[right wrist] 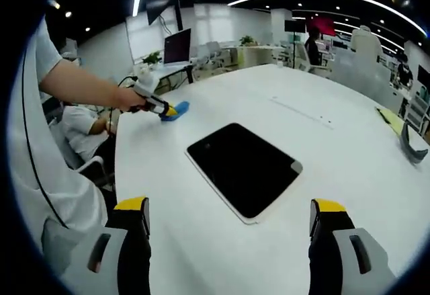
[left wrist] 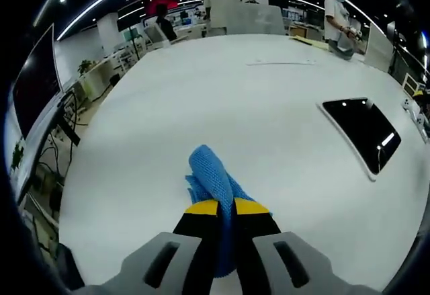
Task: Wipe the mirror surface with the cleaning cloth until all visible marks leave the cleaned area.
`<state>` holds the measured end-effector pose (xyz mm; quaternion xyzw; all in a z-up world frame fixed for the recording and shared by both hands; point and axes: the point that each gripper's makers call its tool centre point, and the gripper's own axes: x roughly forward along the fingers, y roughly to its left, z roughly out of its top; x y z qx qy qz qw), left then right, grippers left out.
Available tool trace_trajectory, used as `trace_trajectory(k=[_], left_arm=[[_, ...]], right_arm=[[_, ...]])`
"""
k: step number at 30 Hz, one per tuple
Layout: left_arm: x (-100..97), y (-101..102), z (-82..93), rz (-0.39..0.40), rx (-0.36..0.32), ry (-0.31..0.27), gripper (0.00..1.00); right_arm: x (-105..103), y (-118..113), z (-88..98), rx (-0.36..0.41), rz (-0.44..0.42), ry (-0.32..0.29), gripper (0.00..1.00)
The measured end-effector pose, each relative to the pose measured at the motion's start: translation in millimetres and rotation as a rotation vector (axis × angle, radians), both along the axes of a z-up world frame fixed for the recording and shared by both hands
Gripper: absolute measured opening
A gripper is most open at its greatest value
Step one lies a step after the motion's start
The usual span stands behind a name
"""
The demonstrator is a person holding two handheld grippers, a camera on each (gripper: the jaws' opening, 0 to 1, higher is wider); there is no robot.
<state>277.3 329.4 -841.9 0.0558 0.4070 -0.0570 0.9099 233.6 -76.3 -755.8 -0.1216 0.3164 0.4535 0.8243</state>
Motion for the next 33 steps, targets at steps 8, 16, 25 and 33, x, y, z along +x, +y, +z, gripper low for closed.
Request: trace_trajectory(k=[8,16,25,33], left_arm=[[0.0,0.5,0.3,-0.001,0.003,-0.027,0.04],[1.4,1.6,0.9,-0.003,0.0,-0.037,0.04],[20.1,-7.4,38.7,-0.009,0.018,-0.053,0.04],[32.6,-20.9,66.9,-0.038,-0.026,-0.079,0.04]], right_arm=[[0.1,3.5,-9.5,-0.011,0.004,0.016,0.99],[0.0,3.2,-9.0,-0.016,0.004,0.02,0.99],[0.1,-0.9,-9.6,-0.018,0.0,0.029,1.0],[1.8,-0.6,-8.3,-0.01,-0.001,0.028,1.0]])
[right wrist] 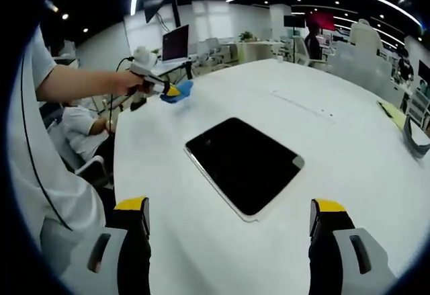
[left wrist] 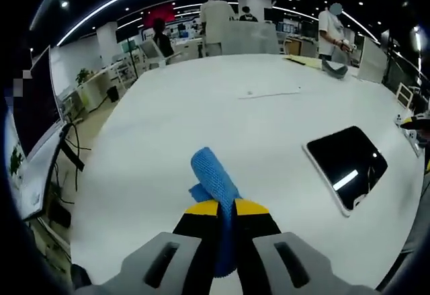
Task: Wipe the mirror surface with the cleaning cloth until all visible marks leave the cleaned area.
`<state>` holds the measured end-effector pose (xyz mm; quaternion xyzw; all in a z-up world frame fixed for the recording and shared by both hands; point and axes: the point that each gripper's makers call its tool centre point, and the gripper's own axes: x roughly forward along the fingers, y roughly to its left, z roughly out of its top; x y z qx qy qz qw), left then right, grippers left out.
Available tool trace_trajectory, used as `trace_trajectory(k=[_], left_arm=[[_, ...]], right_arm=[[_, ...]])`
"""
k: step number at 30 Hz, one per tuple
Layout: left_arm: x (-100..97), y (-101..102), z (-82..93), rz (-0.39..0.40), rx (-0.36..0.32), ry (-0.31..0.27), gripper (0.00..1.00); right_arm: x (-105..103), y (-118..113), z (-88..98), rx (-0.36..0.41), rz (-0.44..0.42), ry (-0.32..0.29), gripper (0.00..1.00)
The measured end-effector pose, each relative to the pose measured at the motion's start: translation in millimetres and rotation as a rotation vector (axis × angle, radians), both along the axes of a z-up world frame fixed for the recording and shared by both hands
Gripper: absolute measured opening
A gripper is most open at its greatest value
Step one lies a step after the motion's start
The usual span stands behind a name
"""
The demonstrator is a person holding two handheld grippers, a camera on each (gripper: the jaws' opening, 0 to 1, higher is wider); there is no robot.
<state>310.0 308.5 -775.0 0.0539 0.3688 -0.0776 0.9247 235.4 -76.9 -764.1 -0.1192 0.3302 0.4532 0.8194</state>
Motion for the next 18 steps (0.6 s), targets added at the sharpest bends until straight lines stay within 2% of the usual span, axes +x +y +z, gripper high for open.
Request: trace_trajectory(k=[4,10,13,15,16,18], left_arm=[[7.2,-1.3,12.6,-0.004,0.013,-0.019,0.04],[15.7,-8.1,15.9,-0.012,-0.002,-0.023,0.04],[20.8,-16.8,17.0,-0.022,0.0,-0.017,0.04],[26.4,-27.4,17.3,-0.029,-0.029,-0.016,0.04],[28.8,-31.1,18.3,-0.02,-0.046,-0.021,0.04],[33.3,-40.1,18.9,-0.036,-0.033,-0.027,0.04]], right_arm=[[0.0,3.2,0.2,0.008,0.007,-0.004,1.0],[-1.7,4.5,-2.5,0.01,0.014,-0.009,1.0],[-3.9,4.1,-2.6,0.012,0.016,-0.008,1.0],[-3.3,-2.3,-8.1,-0.033,0.021,-0.025,0.99],[-4.0,-2.2,-8.2,-0.029,0.019,-0.024,0.99],[-4.2,-1.8,-4.5,0.007,0.006,-0.016,0.99]])
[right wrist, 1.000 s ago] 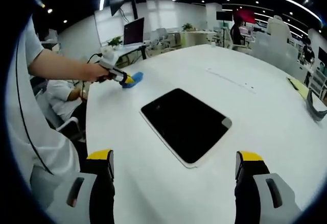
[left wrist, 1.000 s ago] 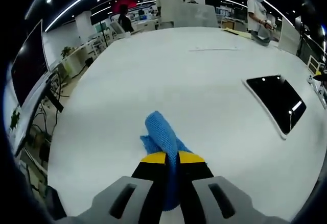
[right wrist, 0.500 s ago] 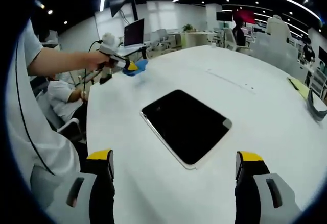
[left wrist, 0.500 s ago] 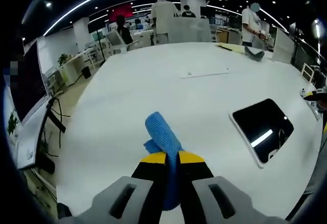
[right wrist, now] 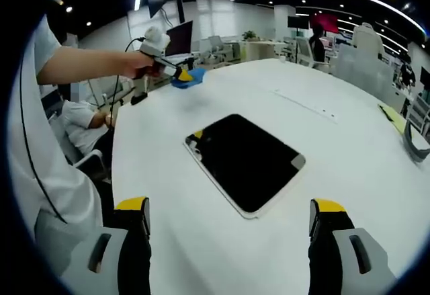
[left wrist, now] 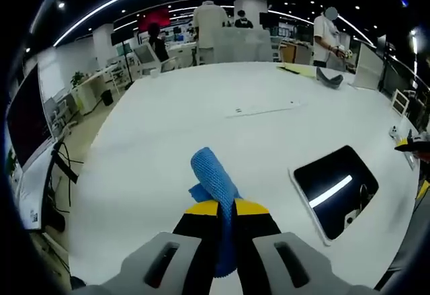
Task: Wipe the mirror surface with the cleaning cloth until all visible marks leave the cleaned area.
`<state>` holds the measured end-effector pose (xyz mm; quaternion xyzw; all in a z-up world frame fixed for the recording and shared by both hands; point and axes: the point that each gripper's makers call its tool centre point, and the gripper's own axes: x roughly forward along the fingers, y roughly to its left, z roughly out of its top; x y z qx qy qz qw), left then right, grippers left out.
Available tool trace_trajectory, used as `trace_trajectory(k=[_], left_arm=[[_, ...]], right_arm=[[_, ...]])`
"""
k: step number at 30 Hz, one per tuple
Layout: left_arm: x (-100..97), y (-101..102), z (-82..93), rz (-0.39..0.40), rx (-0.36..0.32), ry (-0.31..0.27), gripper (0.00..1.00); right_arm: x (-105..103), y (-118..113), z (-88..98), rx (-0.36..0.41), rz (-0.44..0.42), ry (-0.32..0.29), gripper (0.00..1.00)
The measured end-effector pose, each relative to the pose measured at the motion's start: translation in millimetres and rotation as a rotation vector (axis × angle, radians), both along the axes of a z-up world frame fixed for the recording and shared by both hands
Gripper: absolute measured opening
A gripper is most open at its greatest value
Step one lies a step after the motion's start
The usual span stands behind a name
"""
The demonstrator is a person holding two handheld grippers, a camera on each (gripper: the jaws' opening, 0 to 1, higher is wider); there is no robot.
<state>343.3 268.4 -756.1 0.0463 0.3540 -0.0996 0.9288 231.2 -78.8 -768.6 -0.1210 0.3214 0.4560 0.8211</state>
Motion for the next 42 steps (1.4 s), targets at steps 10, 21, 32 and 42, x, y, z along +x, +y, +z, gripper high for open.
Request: trace_trajectory(k=[10,21,32,42], left_arm=[[22.0,-52.4,0.4,-0.076,0.0,-0.007,0.04],[36.0,-80.7,4.6,-0.139,0.015,-0.015,0.04],[48.0,-105.1,14.2,-0.196,0.035,-0.036,0.04],[51.8,-114.5,14.9,-0.222,0.039,-0.037,0.04]], right_arm=[[4.3,-5.2,2.4,0.017,-0.028,0.006,0.99],[2.5,-9.4,6.7,0.033,-0.059,0.002,0.98],[-0.9,-9.5,5.7,0.034,-0.07,0.005,0.98],[-0.9,-11.1,4.8,0.032,-0.066,0.008,0.98]])
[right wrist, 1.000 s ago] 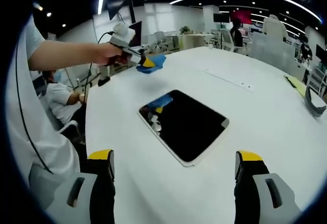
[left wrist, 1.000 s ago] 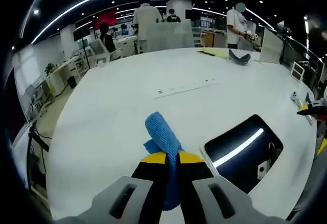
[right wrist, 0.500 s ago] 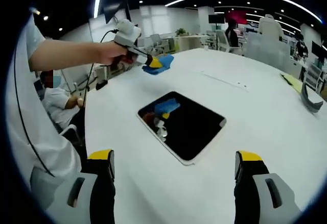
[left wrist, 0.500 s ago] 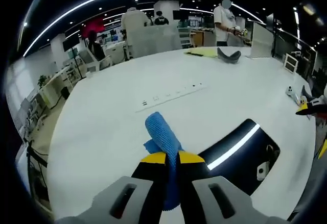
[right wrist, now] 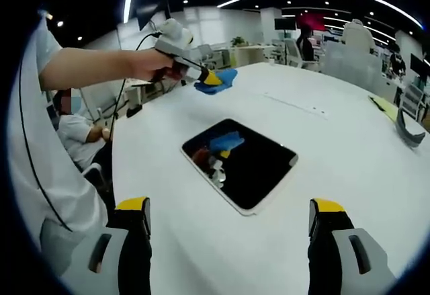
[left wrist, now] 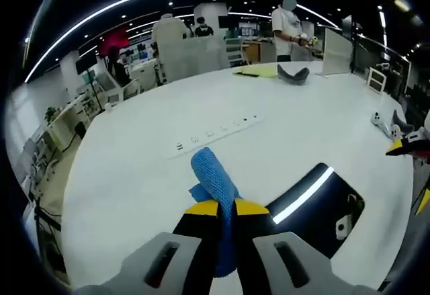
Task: Wipe the mirror surface with the cleaning cloth until all visible marks leave the cleaned area.
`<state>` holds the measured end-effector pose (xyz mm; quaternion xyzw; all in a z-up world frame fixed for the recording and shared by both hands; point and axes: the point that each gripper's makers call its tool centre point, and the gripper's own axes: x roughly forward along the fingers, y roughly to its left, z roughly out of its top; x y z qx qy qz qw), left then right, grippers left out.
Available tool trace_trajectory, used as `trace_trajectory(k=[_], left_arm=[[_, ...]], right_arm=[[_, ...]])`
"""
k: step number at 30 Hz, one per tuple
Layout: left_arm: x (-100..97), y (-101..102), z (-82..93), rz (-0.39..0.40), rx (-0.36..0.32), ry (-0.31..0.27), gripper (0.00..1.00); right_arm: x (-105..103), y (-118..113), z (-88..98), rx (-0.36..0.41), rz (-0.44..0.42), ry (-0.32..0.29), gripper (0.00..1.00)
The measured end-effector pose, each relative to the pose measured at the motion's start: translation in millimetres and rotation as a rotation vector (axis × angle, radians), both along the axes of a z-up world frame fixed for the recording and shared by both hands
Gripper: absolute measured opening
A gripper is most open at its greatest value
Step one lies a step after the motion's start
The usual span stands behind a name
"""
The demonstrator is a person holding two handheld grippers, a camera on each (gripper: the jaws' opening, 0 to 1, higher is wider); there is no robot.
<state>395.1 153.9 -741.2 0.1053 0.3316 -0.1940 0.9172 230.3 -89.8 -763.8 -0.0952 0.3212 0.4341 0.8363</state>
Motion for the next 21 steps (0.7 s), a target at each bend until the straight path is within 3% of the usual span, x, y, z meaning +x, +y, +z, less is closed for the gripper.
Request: trace_trajectory(k=[11,21], left_arm=[[4.8,-4.2,-18.3,0.009,0.018,0.023,0.04],[6.2,-16.0,-55.0,0.0,0.022,0.057,0.04]], right_arm=[[-1.2,-4.7,-4.2,-0.005,0.0,0.016,0.98],[-1.8,-9.4,-10.5,0.002,-0.018,0.041,0.98]])
